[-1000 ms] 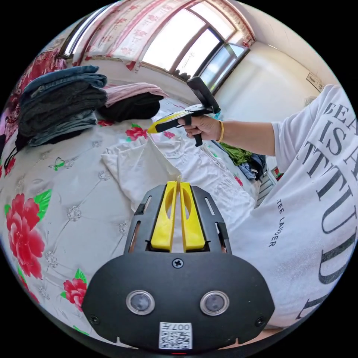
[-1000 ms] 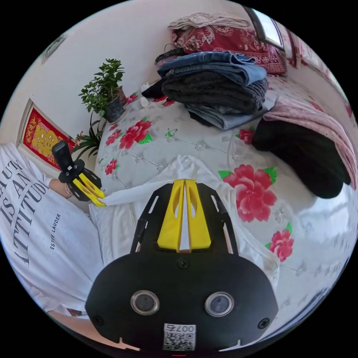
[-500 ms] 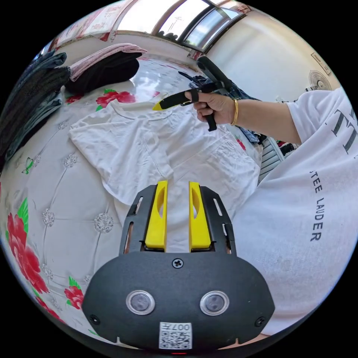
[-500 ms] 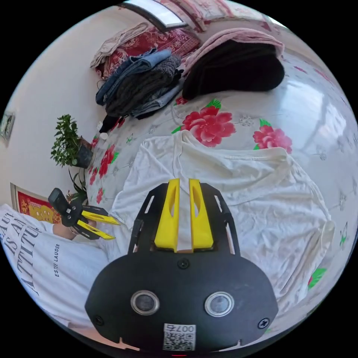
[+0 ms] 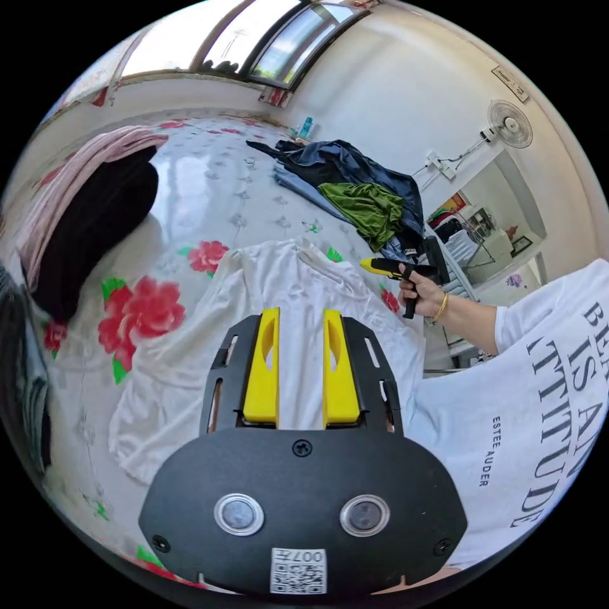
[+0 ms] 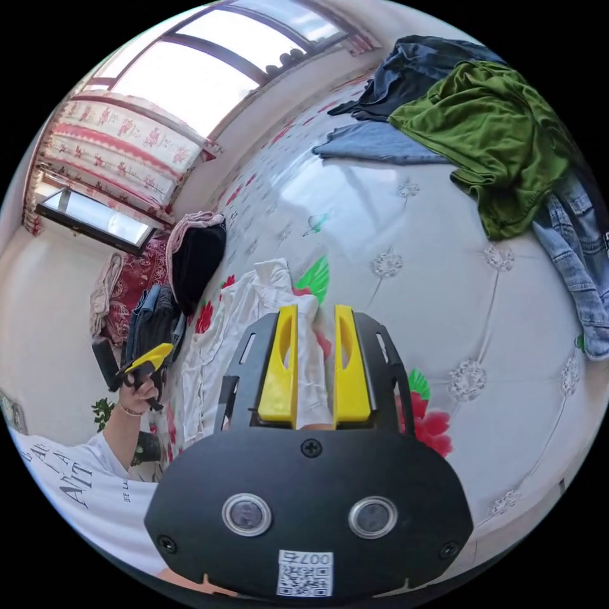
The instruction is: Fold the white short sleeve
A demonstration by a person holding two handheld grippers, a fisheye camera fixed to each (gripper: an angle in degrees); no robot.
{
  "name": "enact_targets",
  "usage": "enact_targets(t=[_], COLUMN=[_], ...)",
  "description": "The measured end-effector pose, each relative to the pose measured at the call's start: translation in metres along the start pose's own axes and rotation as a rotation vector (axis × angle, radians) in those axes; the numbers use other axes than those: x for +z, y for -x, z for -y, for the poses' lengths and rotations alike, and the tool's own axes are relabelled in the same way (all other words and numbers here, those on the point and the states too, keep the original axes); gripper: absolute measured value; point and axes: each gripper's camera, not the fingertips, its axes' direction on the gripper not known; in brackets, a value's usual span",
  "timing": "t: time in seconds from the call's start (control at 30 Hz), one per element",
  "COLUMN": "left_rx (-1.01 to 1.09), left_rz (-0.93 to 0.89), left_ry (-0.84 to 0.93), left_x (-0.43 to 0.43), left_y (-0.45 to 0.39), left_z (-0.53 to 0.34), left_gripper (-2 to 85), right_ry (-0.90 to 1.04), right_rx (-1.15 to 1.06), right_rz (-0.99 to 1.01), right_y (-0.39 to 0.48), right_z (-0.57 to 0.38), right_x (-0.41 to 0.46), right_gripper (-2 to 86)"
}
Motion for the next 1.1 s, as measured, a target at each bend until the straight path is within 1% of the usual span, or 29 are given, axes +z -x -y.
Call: enact_targets(t=[0.1,0.17,0.2,0.33,0.43,0.47,0.53,0.6,0.7,0.77,0.8,0.87,0.97,1.1], left_rx=[0.016,-0.019,-0.045,-0.068,-0.041,-0.026,-0.010,-0.011,-0.020,-0.024,-0.028,-0.037,-0.099,-0.207], left_rz=[-0.044,-0.068,-0.067,-0.051,0.033,0.063,0.074,0.065,0.071,0.080,0.080,0.062,0.114,0.150], left_ry=[0.035,0.055,0.075,0.140,0.172,0.181,0.169,0.108,0.009,-0.041,-0.063,-0.069,-0.030,0.002], left_x=[0.056,0.092,0.115,0.172,0.198,0.204,0.205,0.190,0.151,0.127,0.113,0.099,0.091,0.084], left_y=[0.010,0.019,0.024,0.027,0.020,0.017,0.015,0.013,0.012,0.012,0.012,0.014,0.025,0.042], left_z=[0.065,0.095,0.111,0.136,0.141,0.140,0.138,0.137,0.132,0.126,0.121,0.111,0.085,0.039], left_gripper=[10.1,10.9,11.1,10.2,4.6,0.6,-0.4,-0.8,-1.0,-1.0,-1.0,-1.0,-1.0,-1.0], right_ry=[0.040,0.085,0.078,0.111,0.106,0.111,0.123,0.127,0.139,0.163,0.172,0.226,0.316,0.418], right_rx=[-0.033,-0.078,-0.092,-0.171,-0.203,-0.216,-0.241,-0.291,-0.433,-0.585,-0.628,-0.795,-0.969,-1.084], right_rz=[0.022,0.034,0.029,0.022,0.069,0.089,0.108,0.111,0.100,0.087,0.082,0.052,0.007,0.025], right_y=[0.013,0.028,0.032,0.059,0.071,0.077,0.087,0.102,0.139,0.175,0.185,0.221,0.258,0.295], right_z=[0.004,0.005,0.005,-0.005,-0.017,-0.022,-0.030,-0.039,-0.057,-0.076,-0.082,-0.109,-0.147,-0.192], right_x=[0.009,0.020,0.020,0.017,0.006,0.002,-0.002,-0.007,-0.017,-0.022,-0.022,-0.017,0.002,0.029], right_gripper=[5.9,5.5,5.0,2.1,0.6,0.4,0.2,0.1,0.0,-0.1,-0.1,-0.1,-0.1,0.0])
